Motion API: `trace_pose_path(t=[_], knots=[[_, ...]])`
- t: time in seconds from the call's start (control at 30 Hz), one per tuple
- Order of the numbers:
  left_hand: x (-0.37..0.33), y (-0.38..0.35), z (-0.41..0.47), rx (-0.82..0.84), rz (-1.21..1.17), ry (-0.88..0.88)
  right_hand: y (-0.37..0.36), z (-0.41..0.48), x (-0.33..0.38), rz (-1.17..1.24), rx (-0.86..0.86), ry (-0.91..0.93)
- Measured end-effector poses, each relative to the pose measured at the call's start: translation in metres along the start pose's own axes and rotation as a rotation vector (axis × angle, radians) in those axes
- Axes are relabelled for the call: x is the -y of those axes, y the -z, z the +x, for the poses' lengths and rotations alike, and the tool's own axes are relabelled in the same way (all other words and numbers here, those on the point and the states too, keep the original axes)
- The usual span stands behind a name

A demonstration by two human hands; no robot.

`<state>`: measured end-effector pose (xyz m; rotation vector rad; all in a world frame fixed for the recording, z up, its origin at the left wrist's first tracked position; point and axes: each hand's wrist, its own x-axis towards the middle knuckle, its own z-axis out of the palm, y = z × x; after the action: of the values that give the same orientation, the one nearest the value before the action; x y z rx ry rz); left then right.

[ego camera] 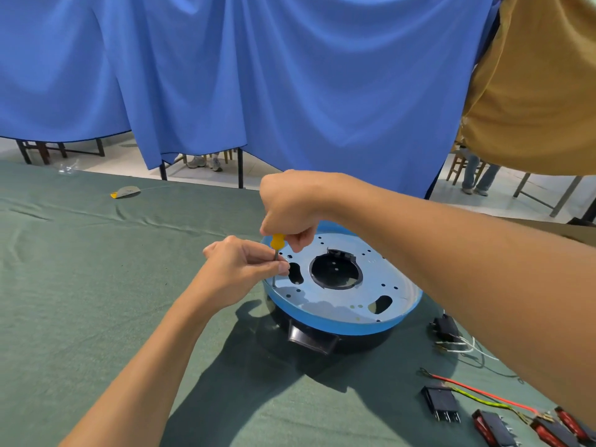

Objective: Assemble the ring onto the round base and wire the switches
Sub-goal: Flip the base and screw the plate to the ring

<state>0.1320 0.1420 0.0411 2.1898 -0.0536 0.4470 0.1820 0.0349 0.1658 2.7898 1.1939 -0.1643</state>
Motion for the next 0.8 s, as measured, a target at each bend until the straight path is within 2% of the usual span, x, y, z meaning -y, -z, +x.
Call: trace_pose_path(t=[0.13,0.2,0.33,0.47,0.57,0.7,0.8], knots=[[0.0008,-0.0019,-0.0010,0.001,-0.013,0.006,0.0025,0.0011,-0.0027,0.171,0.056,-0.095],[0.0012,-0.0020,-0.0009,0.003,-0.017,0.007,0.0044,-0.0022,-0.0038,0.071,0.052,-0.024],[0.0023,-0.0009,-0.0010,0.011,-0.017,0.007,0.0024,-0.0037,-0.0033,-0.245,-0.073,0.139],[0.0027,-0.0017,-0.0005,0.012,0.003,0.004,-0.0030,0.0029,-0.0013,-0.022,-0.027,0.019],[0.0023,-0.0017,-0.0005,0.017,0.005,0.003,0.0028,0.0009,0.0008,0.044,0.036,-0.004],[0.0030,-0.0011,-0.0007,0.011,-0.005,0.011,0.0057,-0.0025,0.0014,-0.160,-0.046,0.132],[0.0021,-0.0022,-0.0003,0.012,0.003,0.009,-0.0020,0.0016,0.0017,-0.157,-0.088,0.102]])
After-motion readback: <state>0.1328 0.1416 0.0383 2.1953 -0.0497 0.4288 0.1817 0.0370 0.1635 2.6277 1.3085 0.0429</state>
